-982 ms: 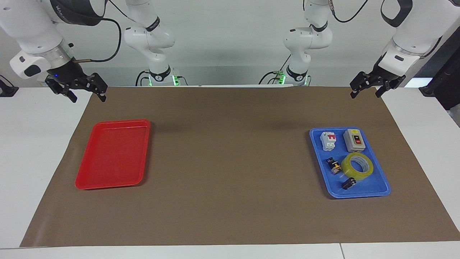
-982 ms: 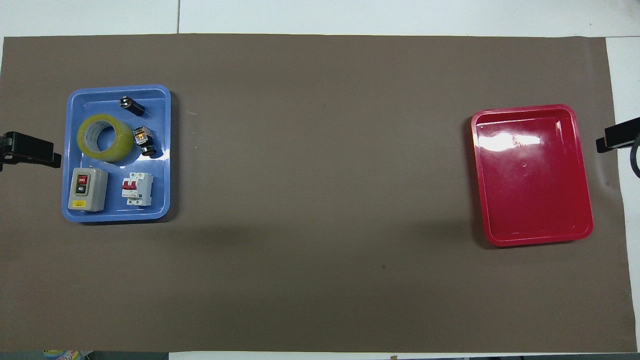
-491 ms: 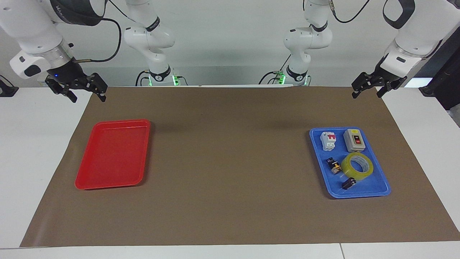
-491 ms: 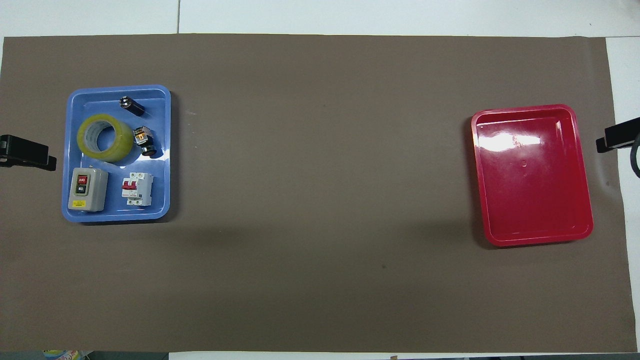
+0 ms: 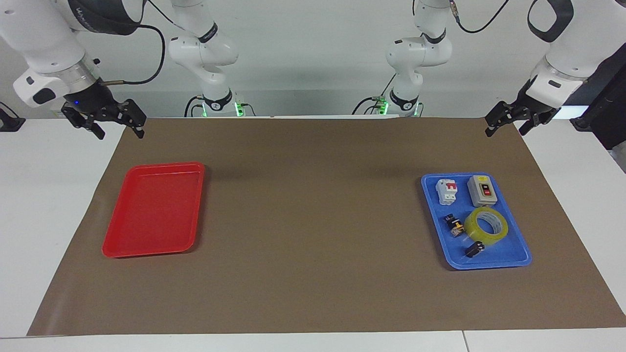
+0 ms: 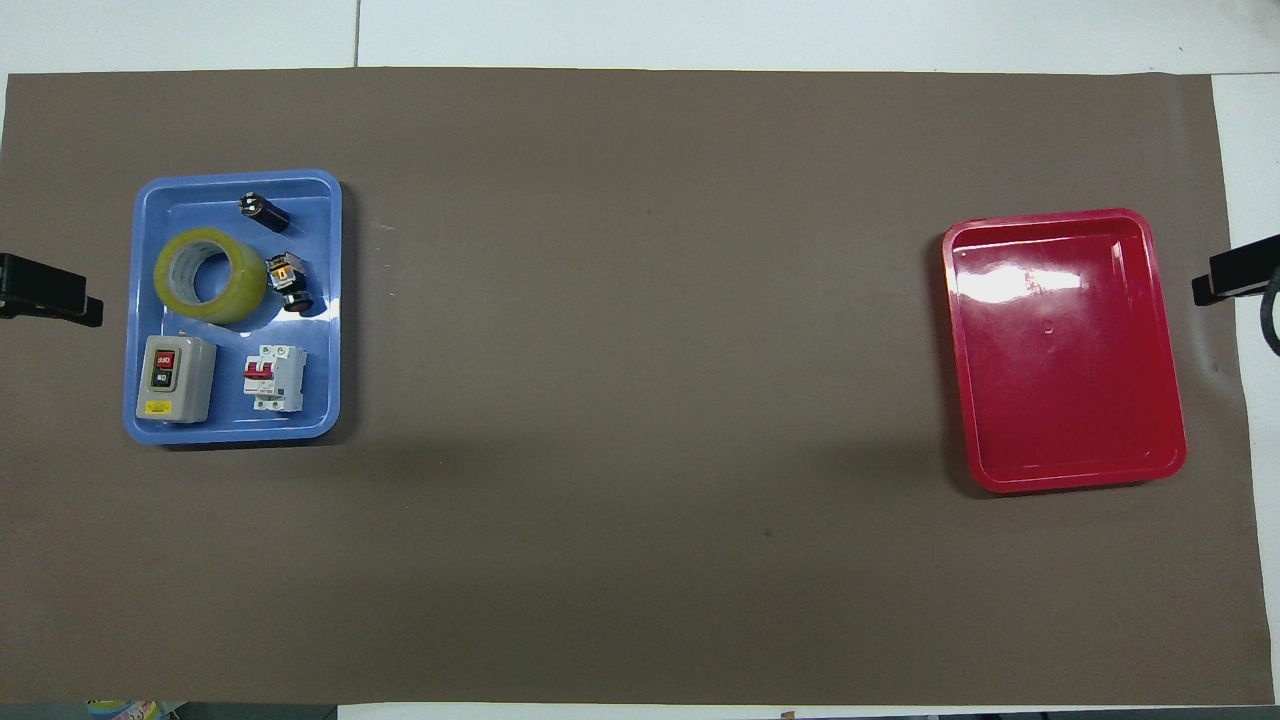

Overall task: Place and move tape with both arms
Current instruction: 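Reach the left gripper down into the yellow tape roll on the blue tray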

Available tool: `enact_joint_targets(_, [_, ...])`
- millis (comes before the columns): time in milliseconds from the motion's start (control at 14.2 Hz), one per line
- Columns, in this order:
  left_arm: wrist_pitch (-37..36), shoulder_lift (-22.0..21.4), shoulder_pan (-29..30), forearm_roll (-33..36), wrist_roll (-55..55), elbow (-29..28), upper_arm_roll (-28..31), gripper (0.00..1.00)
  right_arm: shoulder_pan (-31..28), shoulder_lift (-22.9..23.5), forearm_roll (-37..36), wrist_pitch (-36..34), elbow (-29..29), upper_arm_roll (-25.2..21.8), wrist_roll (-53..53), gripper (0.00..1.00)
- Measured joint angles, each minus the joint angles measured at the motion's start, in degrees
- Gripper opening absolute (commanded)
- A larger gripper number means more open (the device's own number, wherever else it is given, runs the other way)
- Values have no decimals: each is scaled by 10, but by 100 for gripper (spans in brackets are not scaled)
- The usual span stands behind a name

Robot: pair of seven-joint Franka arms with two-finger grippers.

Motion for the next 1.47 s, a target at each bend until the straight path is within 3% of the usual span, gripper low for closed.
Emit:
enact_joint_targets(632, [173,138,36,-2,58,-1,1,100,0,0,0,0,0,0,0,100])
enact_joint_targets(912, [283,169,59,-3,77,-51,1,100,0,0,0,0,0,0,0,100])
enact_joint_targets(1474, [342,221,64,-14,78,-62,-1,100,0,0,0,0,0,0,0,100])
